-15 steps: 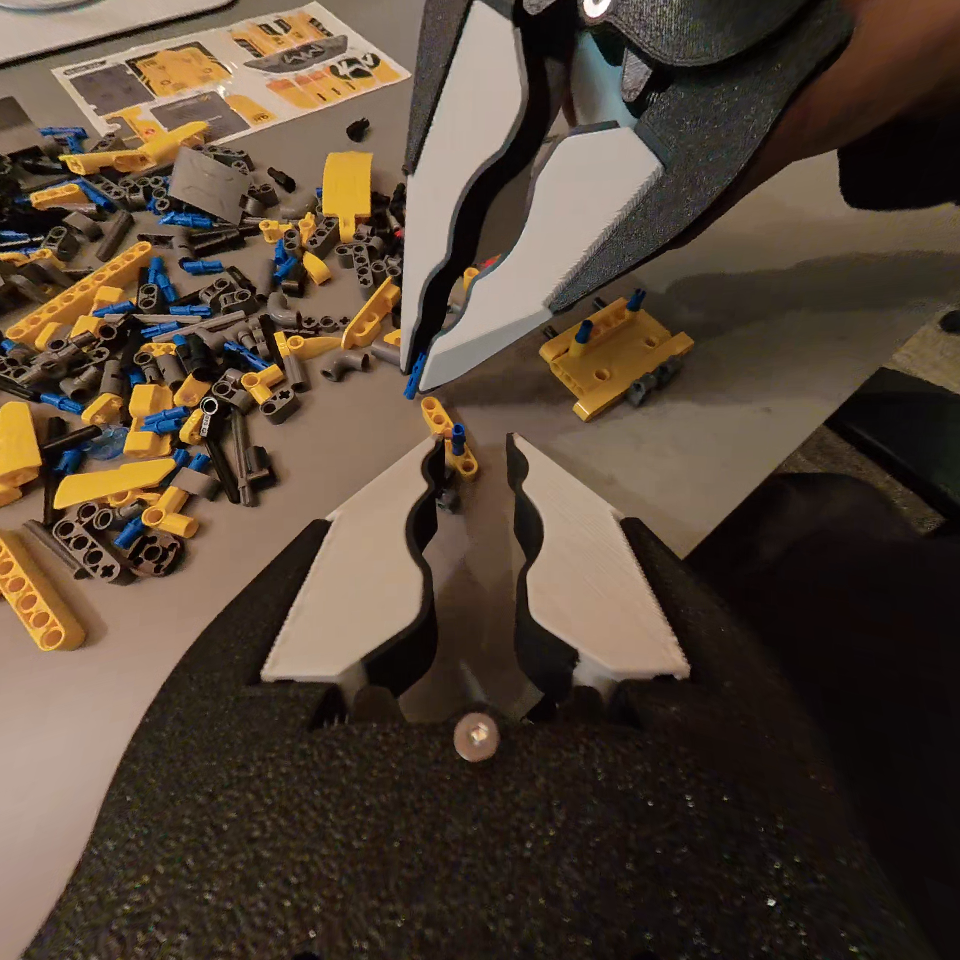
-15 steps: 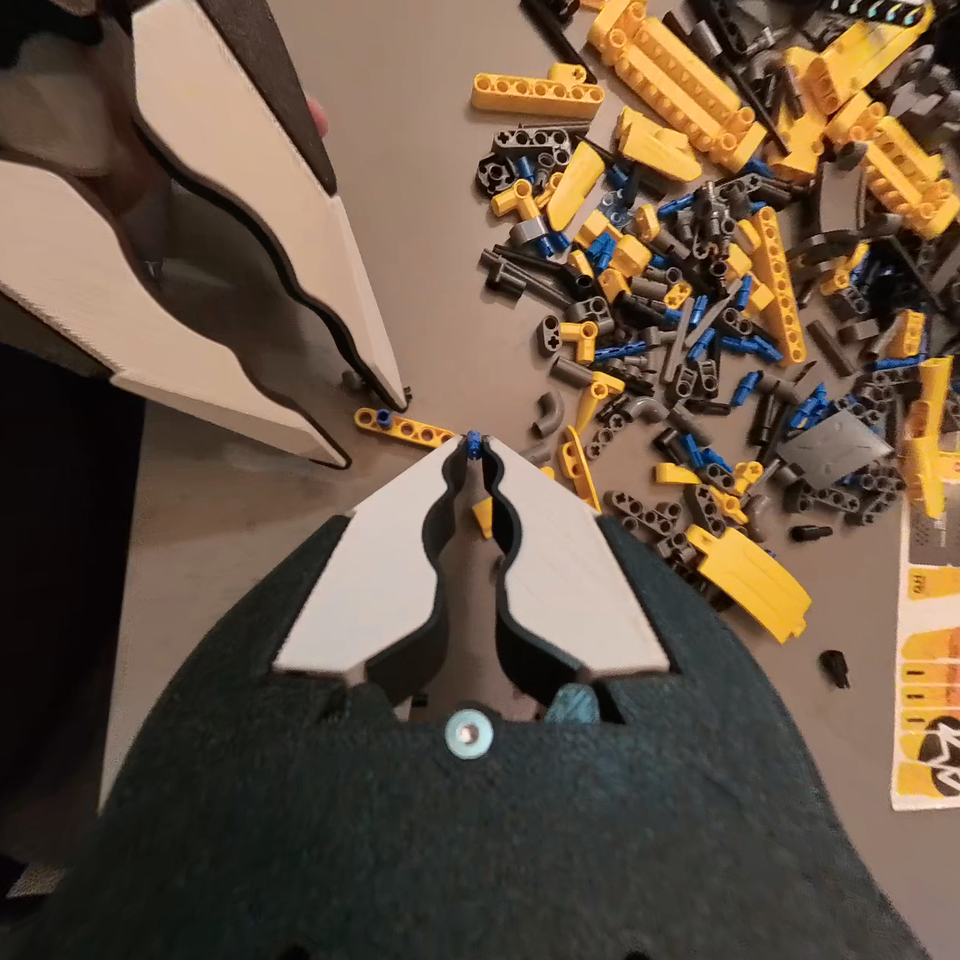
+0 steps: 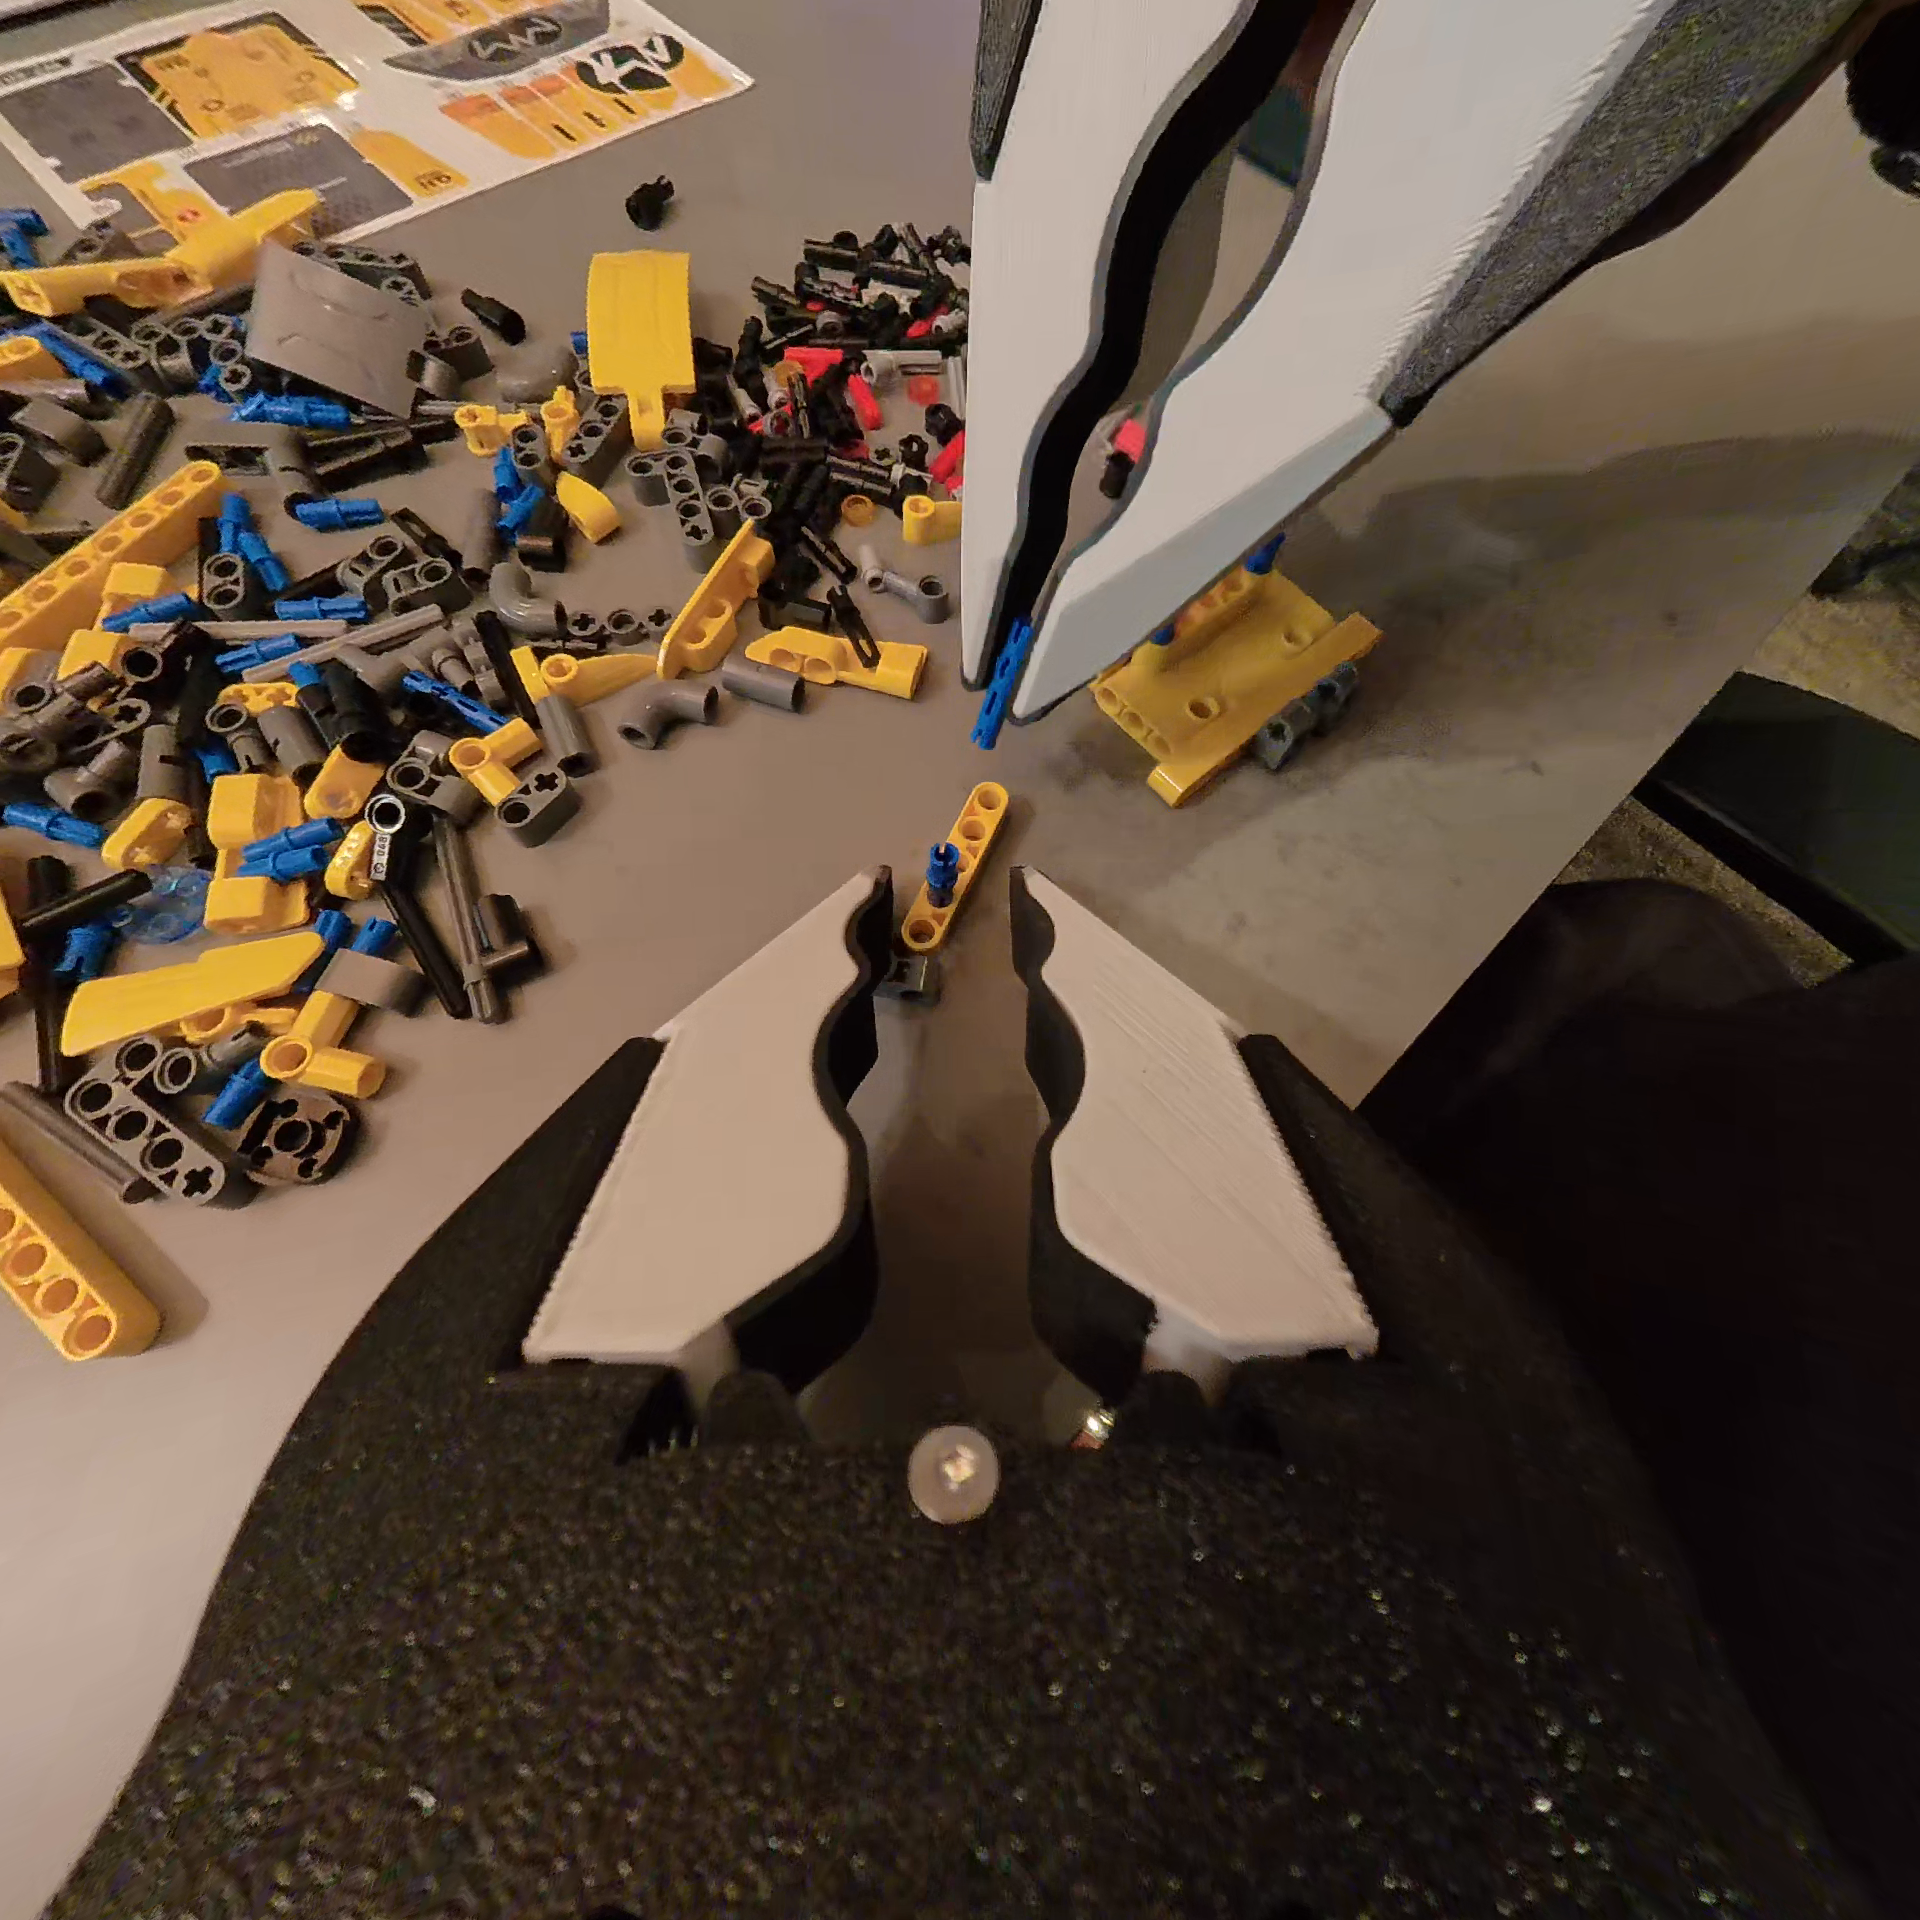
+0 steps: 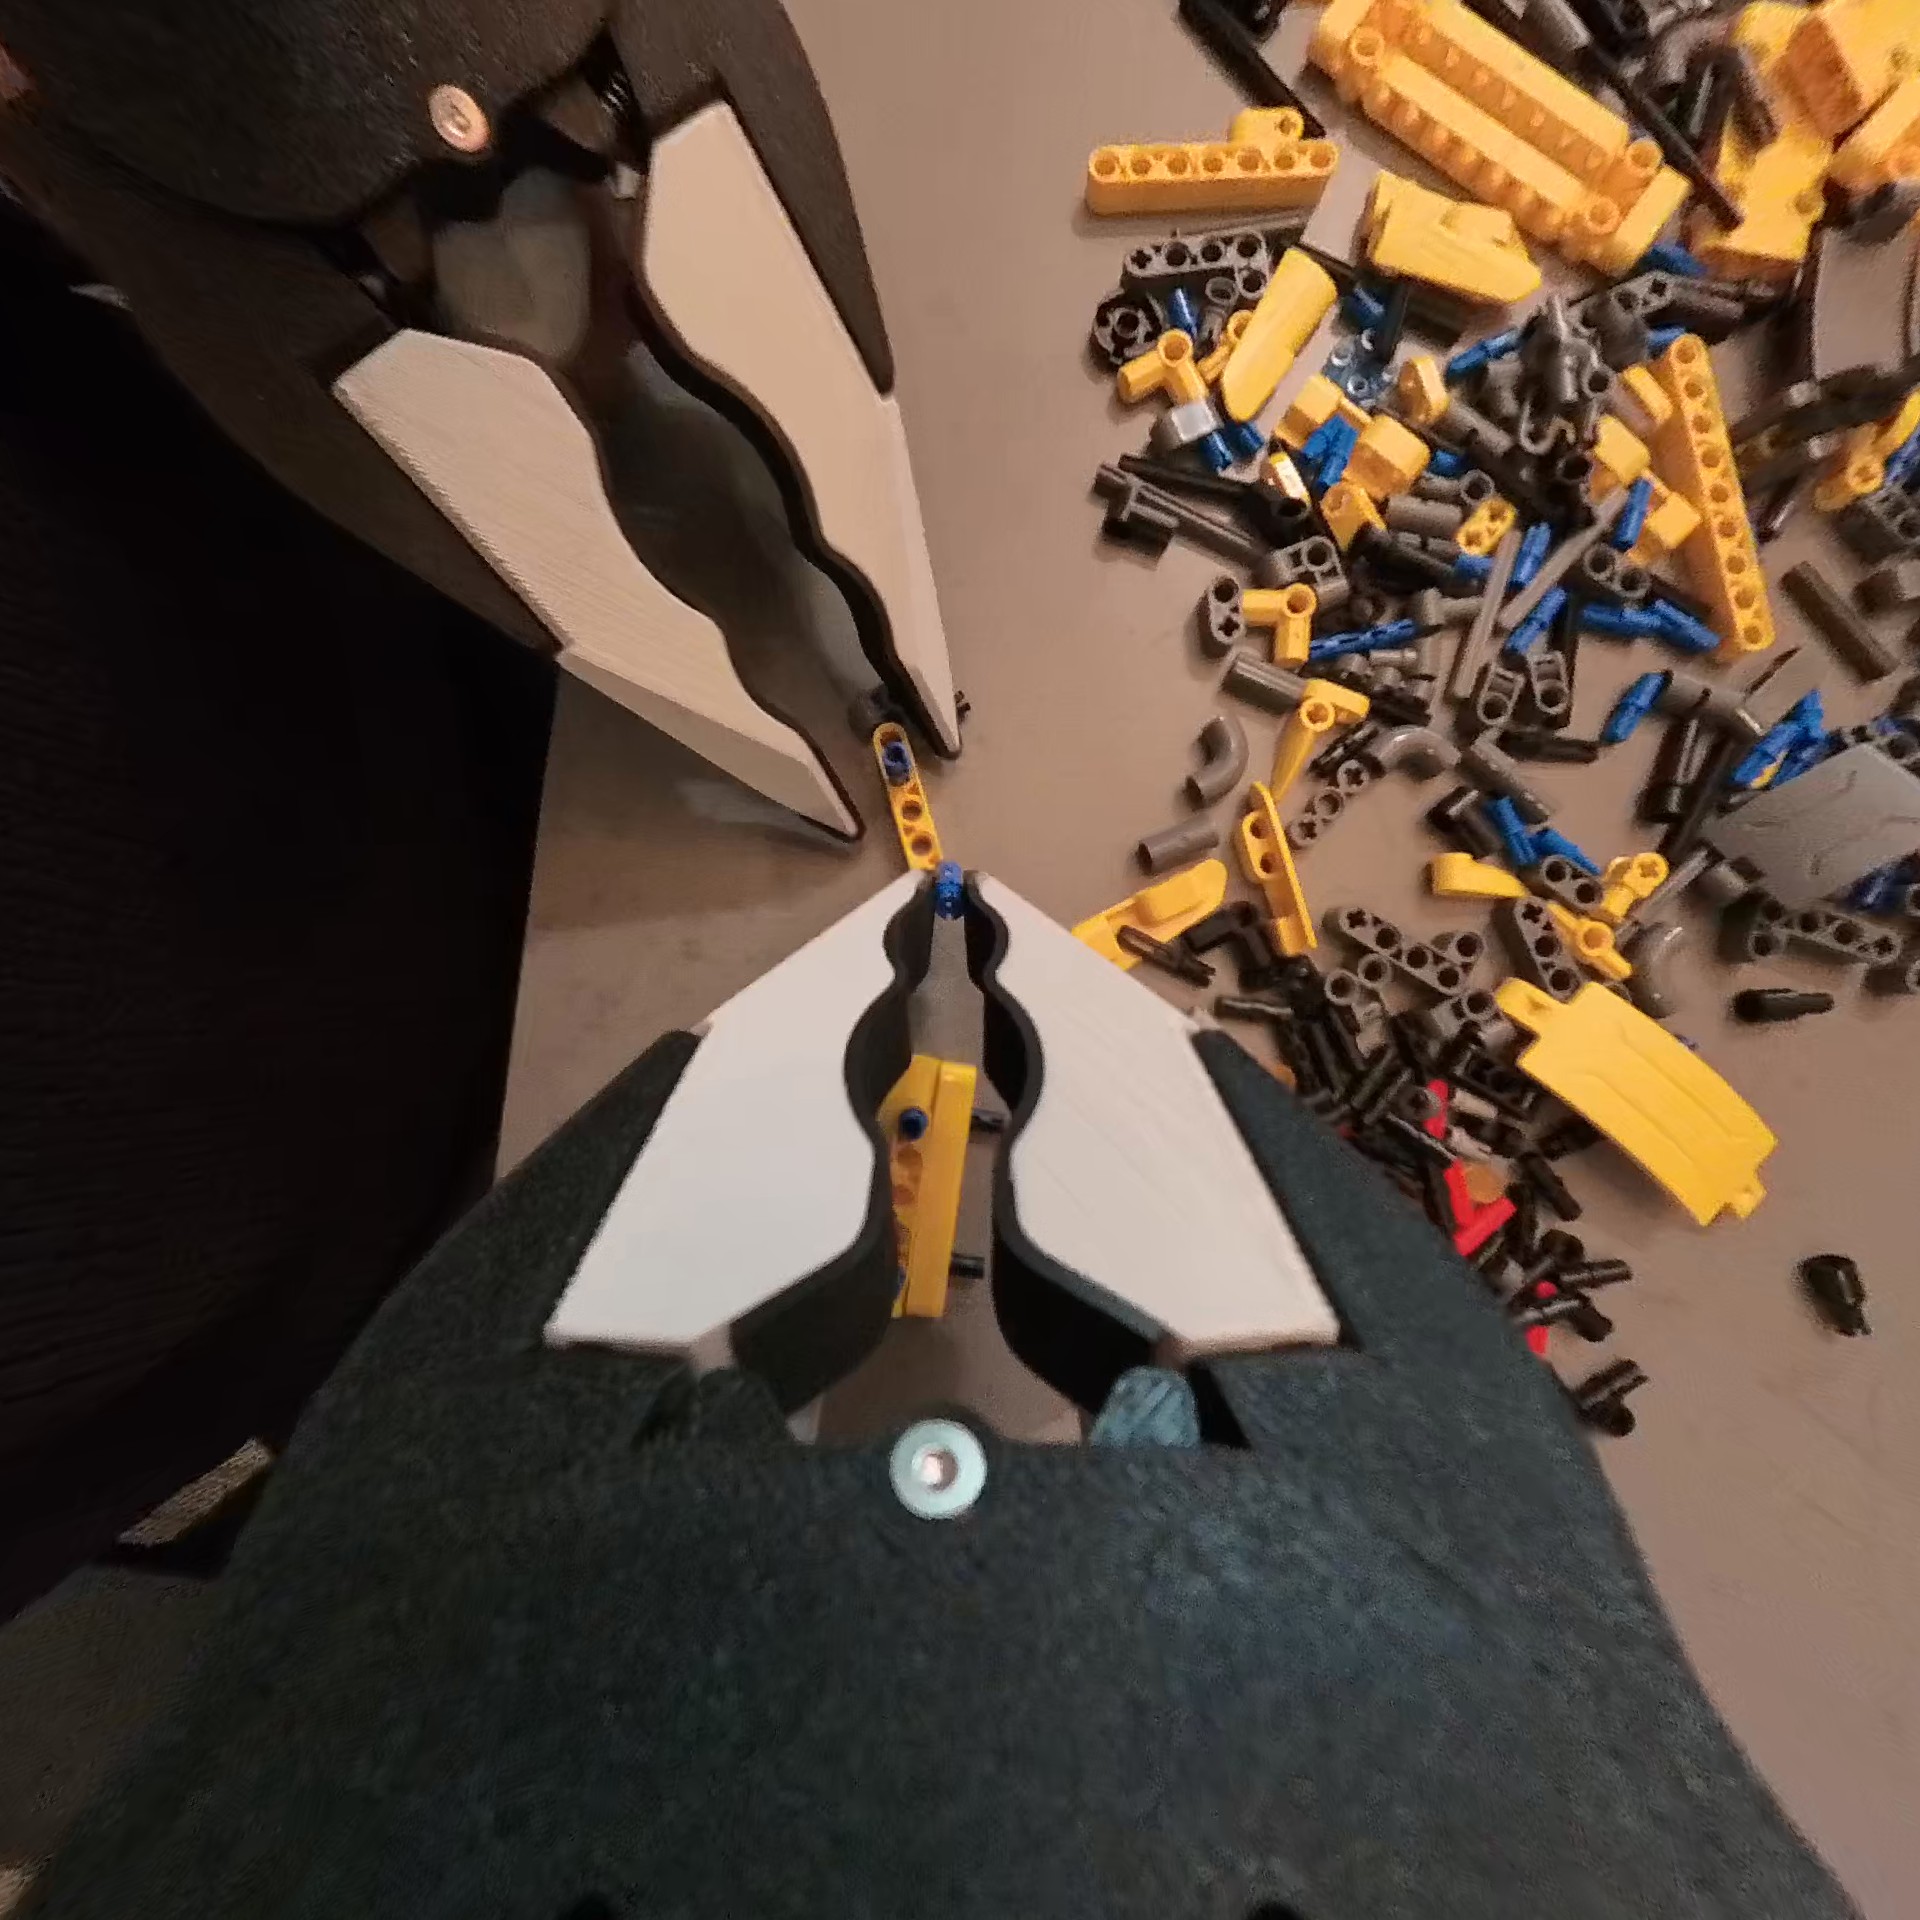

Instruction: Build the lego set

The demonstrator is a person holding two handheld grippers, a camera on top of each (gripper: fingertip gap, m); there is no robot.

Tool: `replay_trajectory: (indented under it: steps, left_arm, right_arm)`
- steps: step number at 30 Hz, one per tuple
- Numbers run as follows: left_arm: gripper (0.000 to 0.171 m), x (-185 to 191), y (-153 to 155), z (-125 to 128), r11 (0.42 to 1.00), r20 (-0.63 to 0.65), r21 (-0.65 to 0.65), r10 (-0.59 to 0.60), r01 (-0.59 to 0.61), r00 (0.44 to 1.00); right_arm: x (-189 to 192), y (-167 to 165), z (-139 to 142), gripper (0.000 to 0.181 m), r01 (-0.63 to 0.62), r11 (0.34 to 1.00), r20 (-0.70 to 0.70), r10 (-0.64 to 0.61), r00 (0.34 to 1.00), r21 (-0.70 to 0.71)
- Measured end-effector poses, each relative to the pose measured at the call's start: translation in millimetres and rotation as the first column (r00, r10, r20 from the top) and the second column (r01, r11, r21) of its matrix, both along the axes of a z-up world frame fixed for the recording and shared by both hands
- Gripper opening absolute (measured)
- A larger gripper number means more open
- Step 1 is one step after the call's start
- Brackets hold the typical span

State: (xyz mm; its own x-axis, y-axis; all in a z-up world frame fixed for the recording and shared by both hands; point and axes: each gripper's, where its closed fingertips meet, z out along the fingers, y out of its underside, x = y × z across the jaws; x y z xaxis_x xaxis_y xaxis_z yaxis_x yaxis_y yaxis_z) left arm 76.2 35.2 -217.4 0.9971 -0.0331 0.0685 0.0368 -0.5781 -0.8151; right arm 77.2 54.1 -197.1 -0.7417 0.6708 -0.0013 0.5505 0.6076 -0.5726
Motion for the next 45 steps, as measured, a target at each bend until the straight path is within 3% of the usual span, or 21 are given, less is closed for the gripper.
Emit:
replay_trajectory:
  steps: [6,17,27,33,45]
  left_arm:
    - [0.008,0.1,-1.3,0.4,1.000,0.023,0.002,-0.011,0.011,1.000]
    - [0.007,0.8,-1.8,0.7,1.000,0.046,0.000,-0.021,0.021,0.999]
    - [0.007,0.1,-2.2,2.0,1.000,0.037,0.021,-0.009,0.009,0.999]
    - [0.005,0.0,-3.4,5.0,0.999,0.102,0.046,-0.010,0.005,0.995]
    - [0.008,3.3,-4.3,5.4,0.998,0.105,0.049,-0.038,0.033,0.994]
  right_arm:
    - [-0.5,-9.0,-12.0,0.005,-0.060,0.996,0.027,0.059,0.998,0.058]
    - [-0.1,-10.1,-16.1,0.005,-0.130,0.979,0.114,0.113,0.987,0.156]
    - [0.5,-7.5,-17.0,0.005,-0.241,0.906,0.236,0.164,0.958,0.348]
    - [-1.3,-8.0,-17.4,0.005,-0.233,0.914,0.252,0.152,0.956,0.332]
    - [1.4,-6.3,-17.7,0.005,-0.197,0.938,0.216,0.138,0.967,0.283]
